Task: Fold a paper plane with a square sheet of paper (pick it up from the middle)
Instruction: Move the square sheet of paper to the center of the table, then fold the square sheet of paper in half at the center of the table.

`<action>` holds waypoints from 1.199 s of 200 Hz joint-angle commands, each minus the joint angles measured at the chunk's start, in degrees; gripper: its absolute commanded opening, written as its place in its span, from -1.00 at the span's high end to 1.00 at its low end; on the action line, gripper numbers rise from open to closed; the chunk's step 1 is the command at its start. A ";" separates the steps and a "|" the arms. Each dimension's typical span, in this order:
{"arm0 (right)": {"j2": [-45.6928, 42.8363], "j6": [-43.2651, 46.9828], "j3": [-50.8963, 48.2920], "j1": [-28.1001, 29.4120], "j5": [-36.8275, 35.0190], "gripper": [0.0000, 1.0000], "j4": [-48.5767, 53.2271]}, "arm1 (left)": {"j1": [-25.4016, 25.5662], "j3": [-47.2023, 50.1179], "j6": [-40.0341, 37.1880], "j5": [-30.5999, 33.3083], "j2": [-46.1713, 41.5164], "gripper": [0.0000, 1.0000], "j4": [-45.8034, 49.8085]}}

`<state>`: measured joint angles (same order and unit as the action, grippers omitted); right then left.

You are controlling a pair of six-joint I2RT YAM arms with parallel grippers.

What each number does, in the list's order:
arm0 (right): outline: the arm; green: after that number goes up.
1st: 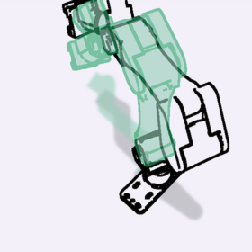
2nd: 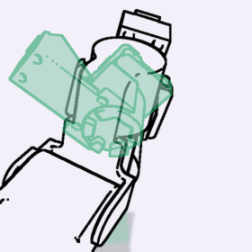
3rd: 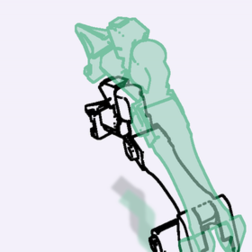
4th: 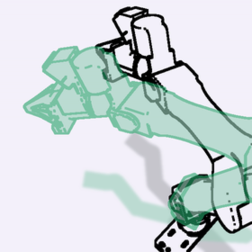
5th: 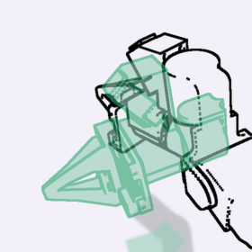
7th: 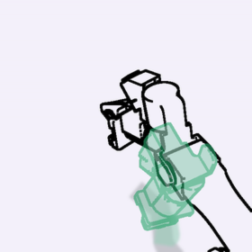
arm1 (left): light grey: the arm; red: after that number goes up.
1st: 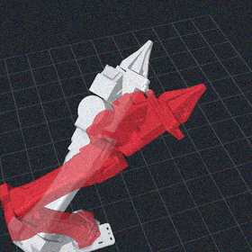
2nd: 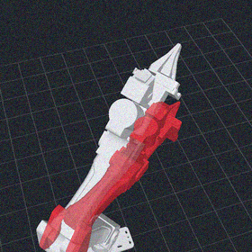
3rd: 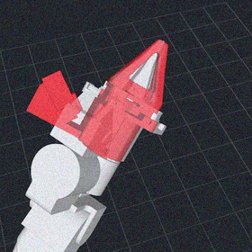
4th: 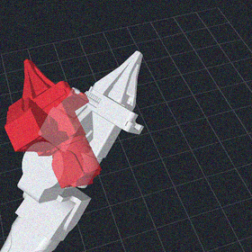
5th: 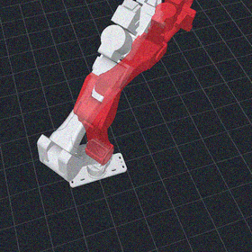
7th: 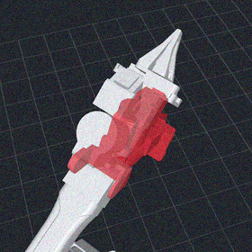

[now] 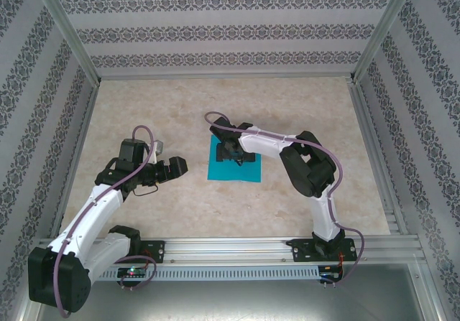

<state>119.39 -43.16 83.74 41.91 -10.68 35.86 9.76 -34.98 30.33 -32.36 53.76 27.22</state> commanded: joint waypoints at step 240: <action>1.82 -2.99 2.83 -0.81 0.23 -0.74 1.15 | 0.52 1.48 -0.18 -0.87 -1.18 -1.00 -1.49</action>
<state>119.28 -46.00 84.77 41.34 -10.48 36.64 9.76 -33.65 30.30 -32.60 52.71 27.05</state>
